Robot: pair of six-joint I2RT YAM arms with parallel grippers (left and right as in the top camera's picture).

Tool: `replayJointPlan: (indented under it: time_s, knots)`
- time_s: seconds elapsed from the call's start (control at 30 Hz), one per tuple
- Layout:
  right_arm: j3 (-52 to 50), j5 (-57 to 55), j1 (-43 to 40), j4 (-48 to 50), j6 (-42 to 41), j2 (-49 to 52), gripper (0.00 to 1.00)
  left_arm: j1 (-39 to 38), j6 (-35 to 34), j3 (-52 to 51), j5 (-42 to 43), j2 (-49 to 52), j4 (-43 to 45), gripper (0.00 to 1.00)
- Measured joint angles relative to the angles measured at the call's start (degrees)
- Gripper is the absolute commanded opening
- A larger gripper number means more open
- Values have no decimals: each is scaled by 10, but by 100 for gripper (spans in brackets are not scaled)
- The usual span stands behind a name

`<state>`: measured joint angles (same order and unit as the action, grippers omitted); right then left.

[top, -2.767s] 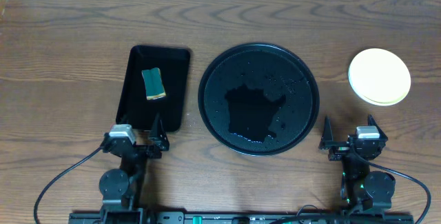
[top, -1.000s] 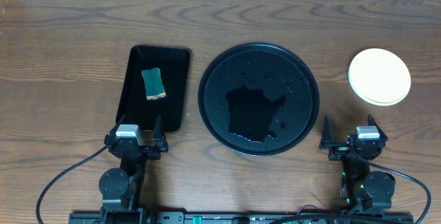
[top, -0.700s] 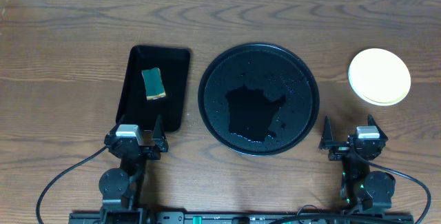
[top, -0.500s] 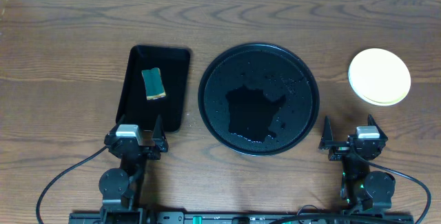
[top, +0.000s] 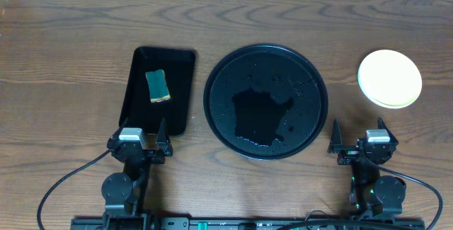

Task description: Clean dirty plates on tray and stack at the side

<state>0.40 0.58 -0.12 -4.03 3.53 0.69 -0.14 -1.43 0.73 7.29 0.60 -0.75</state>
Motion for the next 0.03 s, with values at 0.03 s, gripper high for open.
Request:
replayJointPlan:
  time_s: [0.03]
  knots:
    - [0,0,0,0,0,0,99,0,0,0,0,0,0,88]
